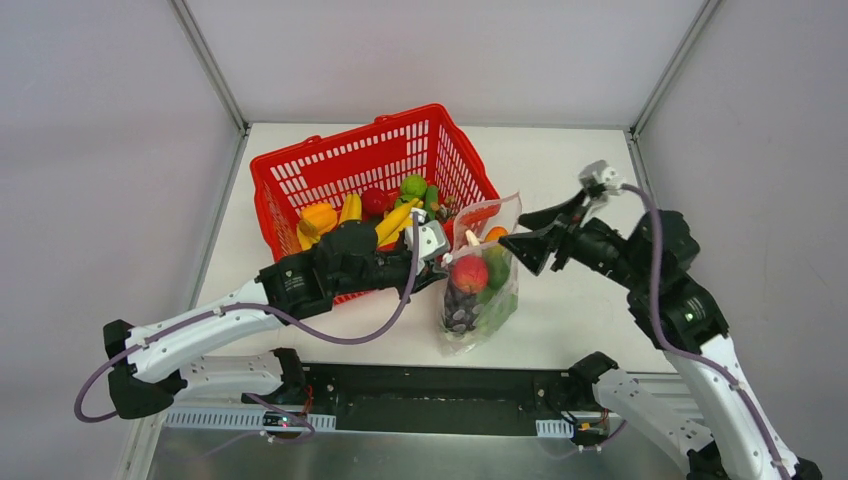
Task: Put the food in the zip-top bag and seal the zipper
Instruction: Zip the zipper food storage bag at the center of the board.
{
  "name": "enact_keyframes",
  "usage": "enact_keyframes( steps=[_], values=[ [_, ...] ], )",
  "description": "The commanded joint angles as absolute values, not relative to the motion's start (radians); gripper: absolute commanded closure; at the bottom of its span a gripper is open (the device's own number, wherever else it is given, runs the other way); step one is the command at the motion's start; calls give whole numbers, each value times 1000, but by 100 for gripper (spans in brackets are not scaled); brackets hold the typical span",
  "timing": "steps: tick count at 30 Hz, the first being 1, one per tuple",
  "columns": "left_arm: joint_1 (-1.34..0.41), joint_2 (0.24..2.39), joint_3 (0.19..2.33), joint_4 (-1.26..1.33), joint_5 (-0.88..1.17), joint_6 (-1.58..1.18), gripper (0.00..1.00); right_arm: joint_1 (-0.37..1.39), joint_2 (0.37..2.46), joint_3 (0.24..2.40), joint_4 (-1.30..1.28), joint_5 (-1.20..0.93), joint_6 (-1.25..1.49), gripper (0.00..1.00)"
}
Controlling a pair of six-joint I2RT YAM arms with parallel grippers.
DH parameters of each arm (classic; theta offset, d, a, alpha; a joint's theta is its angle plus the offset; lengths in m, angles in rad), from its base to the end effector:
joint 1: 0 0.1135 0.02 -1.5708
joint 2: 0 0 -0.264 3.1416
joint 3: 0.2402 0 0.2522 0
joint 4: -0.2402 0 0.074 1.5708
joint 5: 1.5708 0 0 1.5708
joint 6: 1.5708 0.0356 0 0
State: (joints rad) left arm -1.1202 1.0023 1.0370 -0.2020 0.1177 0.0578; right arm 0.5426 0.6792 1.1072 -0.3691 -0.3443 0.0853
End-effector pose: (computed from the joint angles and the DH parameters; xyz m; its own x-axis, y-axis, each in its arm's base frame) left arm 0.0957 -0.2075 0.3862 -0.0178 0.1686 -0.9855 0.9470 0.3190 0.0374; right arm 0.0965 0.0722 0.4419 -0.0158 0.0842 -0.9963 -0.7761 0.6272 0.0653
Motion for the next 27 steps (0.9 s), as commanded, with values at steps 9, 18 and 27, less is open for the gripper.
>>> enact_keyframes(
  steps=[9, 18, 27],
  values=[
    [-1042, 1036, 1207, -337, 384, 203, 100, 541, 841, 1256, -587, -828, -909, 11],
    [-1034, 1086, 1312, -449, 409, 262, 100, 540, 1114, 1517, -838, -1136, -1171, 11],
    [-1033, 1090, 1298, -415, 424, 254, 100, 541, 1246, 1497, -916, -1246, -1354, 12]
  ],
)
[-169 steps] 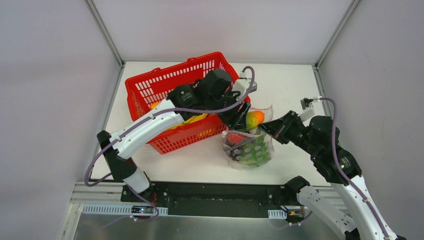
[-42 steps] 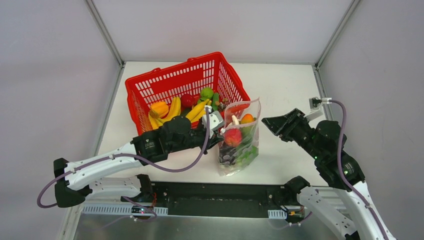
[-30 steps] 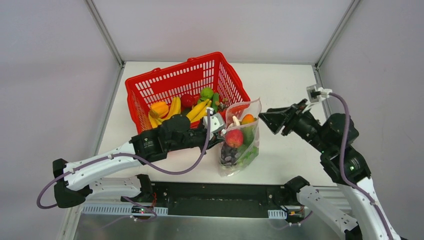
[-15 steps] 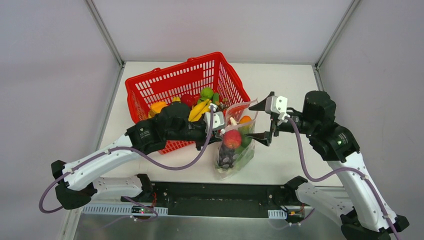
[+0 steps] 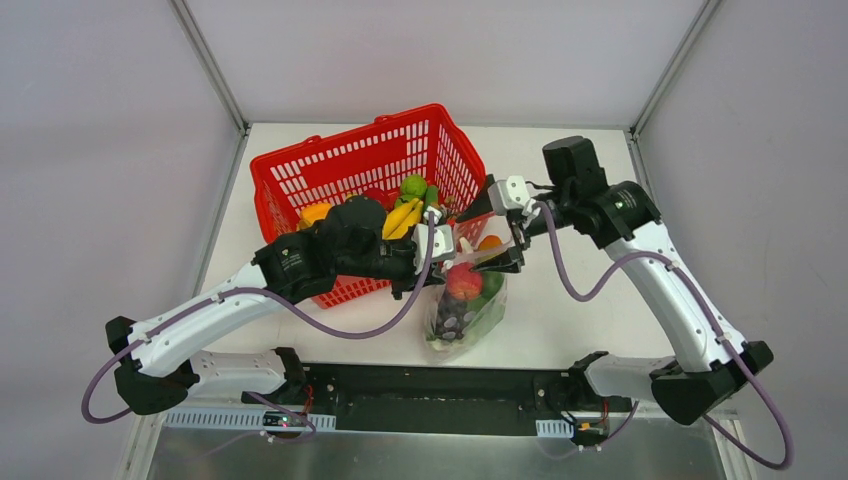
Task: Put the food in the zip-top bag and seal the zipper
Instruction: Zip the zipper food storage bag at the center of the board.
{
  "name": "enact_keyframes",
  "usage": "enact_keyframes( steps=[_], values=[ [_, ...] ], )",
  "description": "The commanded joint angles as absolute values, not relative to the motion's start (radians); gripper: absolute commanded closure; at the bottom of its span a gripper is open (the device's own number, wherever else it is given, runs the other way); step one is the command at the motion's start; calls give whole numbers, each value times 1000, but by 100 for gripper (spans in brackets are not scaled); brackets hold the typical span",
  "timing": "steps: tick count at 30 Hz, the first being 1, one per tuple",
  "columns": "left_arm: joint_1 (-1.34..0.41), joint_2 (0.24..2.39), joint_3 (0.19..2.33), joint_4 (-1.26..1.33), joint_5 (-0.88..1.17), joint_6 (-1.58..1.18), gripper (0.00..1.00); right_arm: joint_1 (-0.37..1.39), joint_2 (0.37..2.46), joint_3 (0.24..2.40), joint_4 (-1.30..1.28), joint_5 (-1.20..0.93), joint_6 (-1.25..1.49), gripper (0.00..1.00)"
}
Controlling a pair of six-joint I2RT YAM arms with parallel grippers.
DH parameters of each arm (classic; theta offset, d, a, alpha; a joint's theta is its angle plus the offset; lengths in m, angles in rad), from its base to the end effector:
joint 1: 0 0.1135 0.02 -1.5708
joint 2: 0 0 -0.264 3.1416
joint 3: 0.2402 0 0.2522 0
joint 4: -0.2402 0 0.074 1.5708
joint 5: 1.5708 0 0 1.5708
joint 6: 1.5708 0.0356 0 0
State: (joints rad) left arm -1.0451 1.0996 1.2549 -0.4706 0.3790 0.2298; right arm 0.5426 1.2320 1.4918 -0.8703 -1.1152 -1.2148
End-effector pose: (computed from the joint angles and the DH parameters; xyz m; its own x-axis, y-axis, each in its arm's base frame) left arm 0.1064 -0.2096 0.4127 0.0717 0.2981 -0.9518 0.9898 0.0966 0.1048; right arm 0.1779 0.1446 0.4320 0.6324 -0.1002 -0.7681 -0.7590 -0.2785 -0.5886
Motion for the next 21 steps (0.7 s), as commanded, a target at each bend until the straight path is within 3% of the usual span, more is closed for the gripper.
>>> enact_keyframes(
  steps=[1, 8, 12, 17, 21],
  values=[
    [-1033, 1090, 1302, -423, 424, 256, 100, 541, 1258, 1496, -915, -1257, -1363, 12],
    [-1033, 1094, 1317, -450, 423, 272, 100, 566, 1337, 1519, -933, -1306, -1387, 14],
    [-1033, 1102, 1330, -467, 423, 277, 100, 629, 1384, 1561, -960, -1233, -1375, 15],
    [-1032, 1098, 1321, -464, 418, 273, 100, 644, 1462, 1612, -1084, -1226, -1468, 30],
    [-1033, 1094, 1329, -486, 404, 290, 100, 640, 1453, 1597, -1116, -1184, -1494, 35]
  ],
)
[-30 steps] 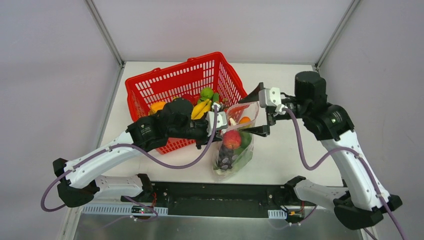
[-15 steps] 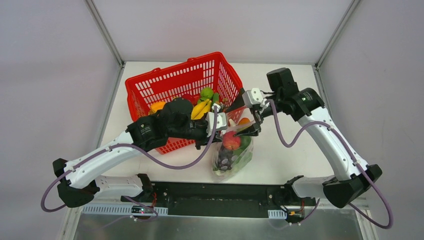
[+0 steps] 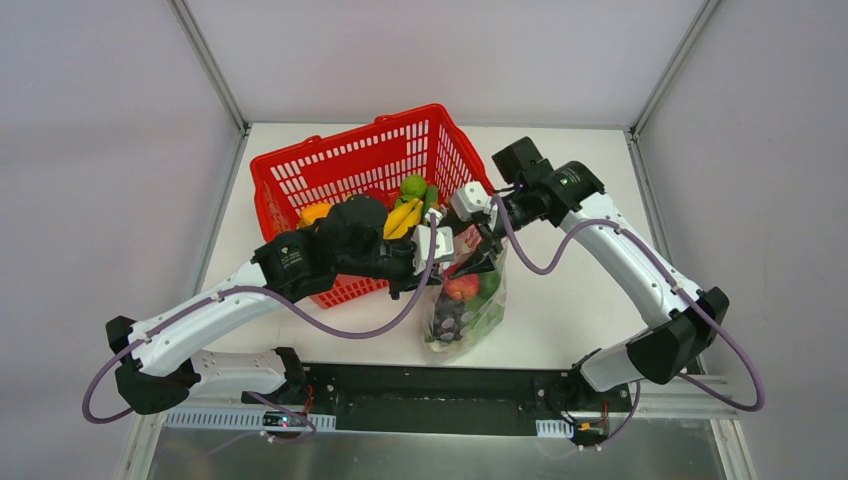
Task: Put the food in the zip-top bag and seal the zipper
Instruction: Zip the zipper food storage bag at the center of the board.
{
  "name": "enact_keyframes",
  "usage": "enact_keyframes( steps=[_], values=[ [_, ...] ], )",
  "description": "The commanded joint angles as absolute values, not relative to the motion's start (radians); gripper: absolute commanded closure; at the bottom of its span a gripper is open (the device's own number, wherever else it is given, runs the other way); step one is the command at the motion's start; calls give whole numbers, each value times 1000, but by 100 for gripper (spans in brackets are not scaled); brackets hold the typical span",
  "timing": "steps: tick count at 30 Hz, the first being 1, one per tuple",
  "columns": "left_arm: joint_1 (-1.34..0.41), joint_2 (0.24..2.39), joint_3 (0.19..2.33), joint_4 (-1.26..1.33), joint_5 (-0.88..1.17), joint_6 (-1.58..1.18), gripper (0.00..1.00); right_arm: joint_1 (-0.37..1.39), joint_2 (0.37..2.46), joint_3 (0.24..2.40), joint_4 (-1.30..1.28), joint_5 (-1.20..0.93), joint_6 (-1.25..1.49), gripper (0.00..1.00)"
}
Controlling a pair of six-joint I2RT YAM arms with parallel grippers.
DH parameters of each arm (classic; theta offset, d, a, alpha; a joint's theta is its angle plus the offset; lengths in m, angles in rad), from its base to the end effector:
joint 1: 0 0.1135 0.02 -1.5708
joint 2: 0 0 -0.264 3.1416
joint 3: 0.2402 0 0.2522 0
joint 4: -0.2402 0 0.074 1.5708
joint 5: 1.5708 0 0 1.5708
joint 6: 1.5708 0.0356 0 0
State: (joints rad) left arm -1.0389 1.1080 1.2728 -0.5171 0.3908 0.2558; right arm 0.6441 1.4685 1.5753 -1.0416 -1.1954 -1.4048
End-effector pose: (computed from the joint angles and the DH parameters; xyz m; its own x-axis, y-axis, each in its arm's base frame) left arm 0.1071 -0.2088 0.4122 0.0782 0.3284 -0.9413 0.9906 0.0803 0.1103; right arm 0.2055 0.1958 0.3919 0.5467 -0.0417 -0.8363 -0.7439 -0.4828 -0.4621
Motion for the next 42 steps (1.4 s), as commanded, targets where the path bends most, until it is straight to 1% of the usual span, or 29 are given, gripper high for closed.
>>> enact_keyframes(
  steps=[1, 6, 8, 9, 11, 14, 16, 20, 21, 22, 24, 27, 28, 29, 32, 36, 41, 42],
  values=[
    [-1032, 1093, 1333, -493, 404, 291, 100, 635, 1444, 1583, -1108, -1173, -1491, 38],
    [-1032, 1097, 1347, -526, 403, 304, 100, 618, 1382, 1523, -1025, -1159, -1432, 50],
    [-1033, 1098, 1348, -529, 403, 305, 100, 617, 1352, 1492, -960, -1159, -1393, 61],
    [-1032, 1100, 1350, -531, 404, 307, 100, 618, 1336, 1473, -926, -1154, -1368, 64],
    [-1032, 1100, 1351, -529, 405, 304, 100, 617, 1305, 1437, -855, -1140, -1324, 65],
    [-1033, 1105, 1356, -536, 398, 308, 100, 617, 1244, 1367, -715, -1146, -1215, 71],
    [-1033, 1111, 1362, -543, 395, 309, 100, 618, 1196, 1309, -591, -1156, -1129, 81],
    [-1032, 1118, 1355, -517, 366, 277, 100, 618, 1091, 1161, -263, -1113, -869, 100],
    [-1032, 1115, 1345, -501, 360, 267, 100, 619, 1066, 1125, -173, -1107, -843, 100],
    [-1032, 1111, 1328, -475, 355, 250, 100, 619, 1044, 1091, -112, -1084, -740, 100],
    [-1032, 1097, 1286, -405, 340, 209, 88, 626, 1014, 1052, -65, -1065, -704, 100],
    [-1032, 1064, 1204, -281, 300, 136, 54, 642, 978, 1017, -24, -985, -646, 100],
    [-1032, 1052, 1173, -244, 290, 114, 46, 648, 969, 1007, -9, -944, -624, 100],
    [-1033, 1038, 1145, -202, 286, 94, 41, 653, 960, 997, -5, -907, -610, 100],
    [-1032, 1012, 1088, -132, 260, 54, 37, 663, 931, 973, 65, -807, -555, 100],
    [-1033, 1015, 1061, -67, 196, 29, 37, 676, 896, 963, 87, -759, -500, 100],
    [-1032, 1019, 1013, 65, 106, 3, 46, 697, 843, 927, 111, -720, -456, 100],
    [-1032, 1019, 1001, 91, 91, 3, 52, 700, 833, 917, 113, -715, -454, 100]
  ],
)
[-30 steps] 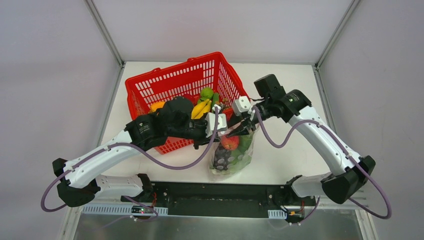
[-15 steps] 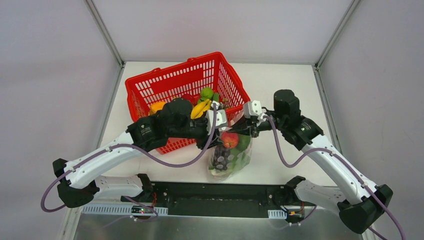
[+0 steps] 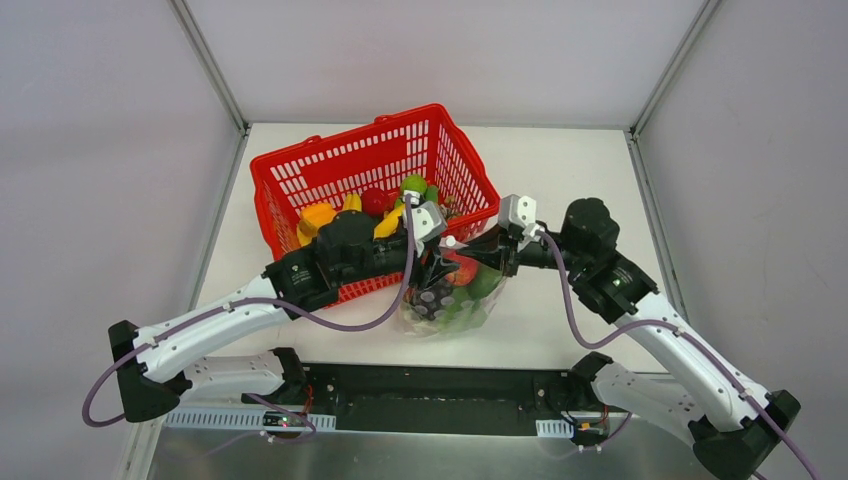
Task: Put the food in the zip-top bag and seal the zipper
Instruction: Zip the zipper food storage bag at the center of the board.
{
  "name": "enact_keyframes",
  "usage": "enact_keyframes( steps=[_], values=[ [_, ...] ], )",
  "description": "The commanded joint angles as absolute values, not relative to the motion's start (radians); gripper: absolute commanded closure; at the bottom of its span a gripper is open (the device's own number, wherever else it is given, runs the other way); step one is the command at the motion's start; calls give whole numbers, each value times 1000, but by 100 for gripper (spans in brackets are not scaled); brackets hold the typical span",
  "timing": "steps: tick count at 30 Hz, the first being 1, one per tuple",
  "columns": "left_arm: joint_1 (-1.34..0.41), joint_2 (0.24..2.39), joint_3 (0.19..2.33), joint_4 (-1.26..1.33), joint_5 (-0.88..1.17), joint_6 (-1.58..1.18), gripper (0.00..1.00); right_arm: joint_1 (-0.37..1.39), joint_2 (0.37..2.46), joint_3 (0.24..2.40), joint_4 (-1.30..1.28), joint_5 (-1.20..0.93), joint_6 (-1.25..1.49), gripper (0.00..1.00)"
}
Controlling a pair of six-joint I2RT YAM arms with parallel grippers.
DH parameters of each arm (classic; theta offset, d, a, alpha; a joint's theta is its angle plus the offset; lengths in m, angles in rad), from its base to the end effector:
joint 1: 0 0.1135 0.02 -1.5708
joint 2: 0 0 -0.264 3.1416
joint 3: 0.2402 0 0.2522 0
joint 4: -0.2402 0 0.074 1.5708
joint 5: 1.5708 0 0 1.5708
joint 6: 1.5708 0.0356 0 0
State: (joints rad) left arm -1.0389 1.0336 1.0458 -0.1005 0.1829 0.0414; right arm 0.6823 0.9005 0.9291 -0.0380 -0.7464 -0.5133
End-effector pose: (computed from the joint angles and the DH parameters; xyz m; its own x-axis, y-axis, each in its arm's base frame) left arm 0.1150 -0.2081 0.3937 -0.0058 0.0901 -0.9959 0.9404 0.3391 0.0252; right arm 0.1394 0.1444 0.3864 0.4797 -0.0747 -0.8742 -0.8659 0.1205 -0.4855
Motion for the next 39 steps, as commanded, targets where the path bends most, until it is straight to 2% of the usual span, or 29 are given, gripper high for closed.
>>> enact_keyframes(
  steps=[1, 3, 6, 7, 9, 10, 13, 14, 16, 21, 27, 30, 33, 39],
  values=[
    [-1032, 1021, 993, 107, 79, 3, 60, 701, 824, 908, 111, -707, -452, 100],
    [-1031, 1023, 987, 117, 77, -28, 73, 702, 811, 894, 96, -691, -459, 100],
    [-1032, 1035, 992, 96, 111, -25, 97, 703, 799, 886, 64, -664, -479, 100],
    [-1031, 1039, 992, 87, 117, -24, 100, 701, 796, 885, 56, -660, -483, 100],
    [-1031, 1040, 986, 82, 126, -22, 100, 702, 793, 894, 26, -668, -500, 91],
    [-1031, 1039, 981, 87, 138, -18, 100, 703, 791, 904, -6, -681, -512, 82],
    [-1031, 1047, 995, 79, 191, 16, 100, 703, 783, 953, -84, -716, -553, 37],
    [-1031, 1052, 1011, 60, 205, 33, 100, 701, 782, 972, -96, -711, -544, 31],
    [-1031, 1058, 1039, 23, 231, 58, 100, 702, 789, 1027, -148, -686, -553, 25],
    [-1031, 1047, 1090, -37, 323, 120, 100, 698, 890, 1238, -391, -610, -583, 21],
    [-1031, 1015, 1126, -95, 390, 185, 100, 673, 1051, 1500, -733, -726, -628, 21],
    [-1031, 991, 1124, -105, 399, 197, 100, 659, 1085, 1550, -830, -739, -650, 22],
    [-1031, 956, 1102, -95, 406, 193, 100, 628, 1101, 1587, -924, -708, -682, 29],
    [-1032, 914, 1069, -99, 404, 190, 100, 573, 1050, 1485, -955, -659, -755, 30]
  ],
)
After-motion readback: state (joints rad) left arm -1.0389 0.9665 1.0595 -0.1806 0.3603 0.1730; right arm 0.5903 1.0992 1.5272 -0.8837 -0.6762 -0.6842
